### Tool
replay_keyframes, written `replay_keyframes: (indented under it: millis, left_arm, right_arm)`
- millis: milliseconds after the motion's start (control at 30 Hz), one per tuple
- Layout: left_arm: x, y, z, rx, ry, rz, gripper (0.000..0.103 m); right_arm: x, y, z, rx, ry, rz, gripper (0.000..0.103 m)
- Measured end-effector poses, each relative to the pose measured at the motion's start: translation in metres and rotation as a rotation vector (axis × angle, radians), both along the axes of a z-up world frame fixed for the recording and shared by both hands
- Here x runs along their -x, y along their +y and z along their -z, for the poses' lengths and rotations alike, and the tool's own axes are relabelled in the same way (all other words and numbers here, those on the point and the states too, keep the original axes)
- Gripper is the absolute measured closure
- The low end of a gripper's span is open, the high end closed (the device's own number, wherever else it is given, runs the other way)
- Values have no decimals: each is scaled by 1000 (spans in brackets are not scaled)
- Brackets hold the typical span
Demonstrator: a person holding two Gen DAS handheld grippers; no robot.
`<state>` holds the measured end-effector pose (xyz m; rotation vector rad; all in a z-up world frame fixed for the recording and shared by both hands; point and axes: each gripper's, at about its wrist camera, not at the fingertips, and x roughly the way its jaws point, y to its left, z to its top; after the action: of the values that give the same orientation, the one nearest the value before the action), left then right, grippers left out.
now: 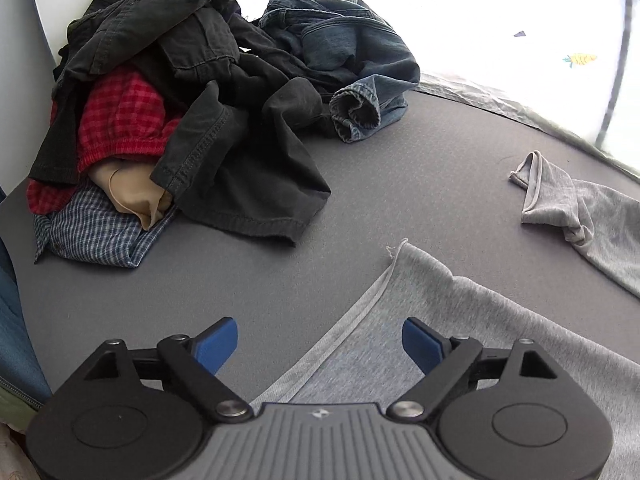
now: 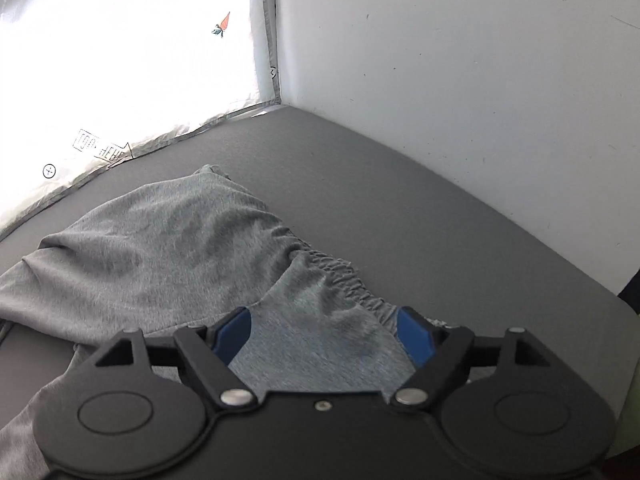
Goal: Fold clothes
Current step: 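Fold the sweatpants leg over with the left tool toward the right tool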
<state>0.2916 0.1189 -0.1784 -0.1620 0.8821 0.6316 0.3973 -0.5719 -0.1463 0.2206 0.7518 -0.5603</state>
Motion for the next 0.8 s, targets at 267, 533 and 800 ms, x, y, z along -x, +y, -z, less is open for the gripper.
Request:
replay_keyframes:
  millis: [267, 533, 800]
  left_arm:
    - [-88, -35, 18, 13, 125, 117, 10]
    - [-168, -54, 19, 38, 138, 213, 8]
    - [-240, -67, 18, 100, 111, 222, 6]
  right_arm:
    - [-101, 75, 6, 3, 44, -202, 14]
    - [-152, 164, 35, 13, 92, -481, 10]
    - [-188, 249, 40, 102, 54, -711, 1]
